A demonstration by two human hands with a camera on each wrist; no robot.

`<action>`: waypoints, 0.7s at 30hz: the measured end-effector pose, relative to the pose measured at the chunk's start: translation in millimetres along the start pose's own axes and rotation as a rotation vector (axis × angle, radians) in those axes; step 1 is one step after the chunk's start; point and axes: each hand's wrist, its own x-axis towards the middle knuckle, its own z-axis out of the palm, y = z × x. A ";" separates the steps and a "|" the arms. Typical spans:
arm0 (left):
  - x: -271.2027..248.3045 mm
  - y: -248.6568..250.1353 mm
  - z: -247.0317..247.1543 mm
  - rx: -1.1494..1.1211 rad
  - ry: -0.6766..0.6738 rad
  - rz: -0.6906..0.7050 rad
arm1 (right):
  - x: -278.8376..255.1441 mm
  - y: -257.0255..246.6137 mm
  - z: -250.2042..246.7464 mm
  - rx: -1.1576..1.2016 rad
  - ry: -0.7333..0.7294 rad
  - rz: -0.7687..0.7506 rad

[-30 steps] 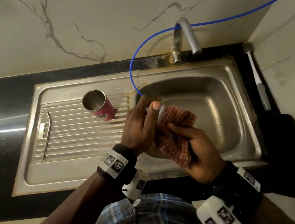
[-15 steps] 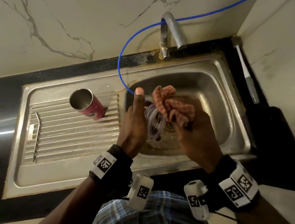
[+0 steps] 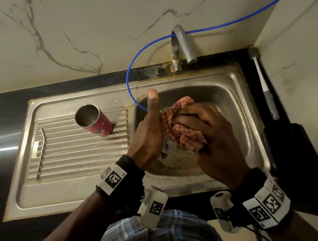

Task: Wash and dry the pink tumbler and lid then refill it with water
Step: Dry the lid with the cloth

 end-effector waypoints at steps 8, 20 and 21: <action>-1.1 3.6 6.3 0.046 -0.017 -0.014 | 0.1 21.1 -2.6 0.148 -0.019 0.141; -2.3 -2.8 6.9 0.012 -0.015 0.012 | -5.3 18.3 14.3 0.336 0.053 0.287; -2.1 -2.6 5.2 0.010 0.000 0.025 | -5.0 19.4 15.1 0.439 0.075 0.346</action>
